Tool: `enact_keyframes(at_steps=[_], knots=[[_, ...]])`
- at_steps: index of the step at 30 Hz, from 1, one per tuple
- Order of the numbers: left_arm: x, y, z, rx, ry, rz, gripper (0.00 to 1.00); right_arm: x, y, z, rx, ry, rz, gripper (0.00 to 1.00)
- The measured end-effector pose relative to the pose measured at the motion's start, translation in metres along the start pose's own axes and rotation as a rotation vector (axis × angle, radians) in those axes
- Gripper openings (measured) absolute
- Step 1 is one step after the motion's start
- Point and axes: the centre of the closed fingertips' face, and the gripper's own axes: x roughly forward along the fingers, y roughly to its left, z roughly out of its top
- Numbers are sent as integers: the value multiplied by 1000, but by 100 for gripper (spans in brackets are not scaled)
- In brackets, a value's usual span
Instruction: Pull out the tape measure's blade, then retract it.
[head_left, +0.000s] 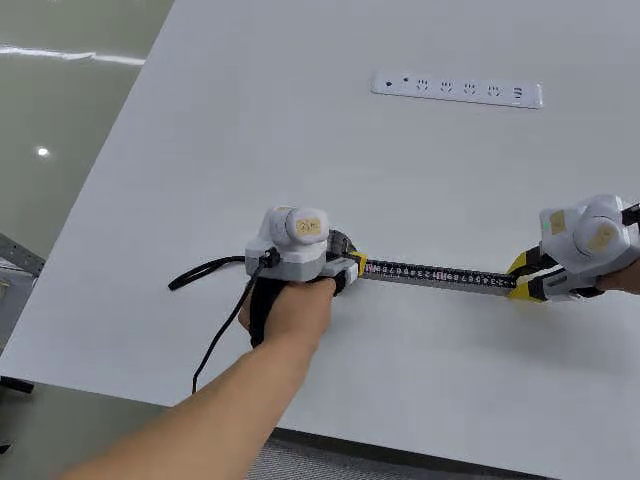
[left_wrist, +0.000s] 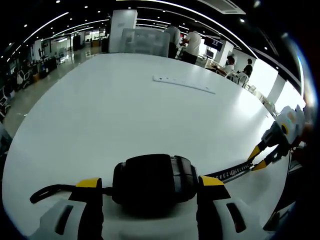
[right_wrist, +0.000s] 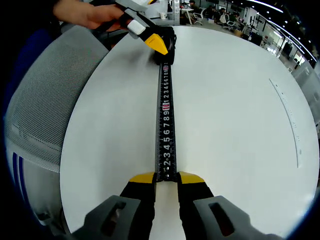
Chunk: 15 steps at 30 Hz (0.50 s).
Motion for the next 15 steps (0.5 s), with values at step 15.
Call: enact_keyframes(at_steps=[15], knots=[[-2,-4,3,-1,-29,-6,66,0,0,1,-19,4,3,13]])
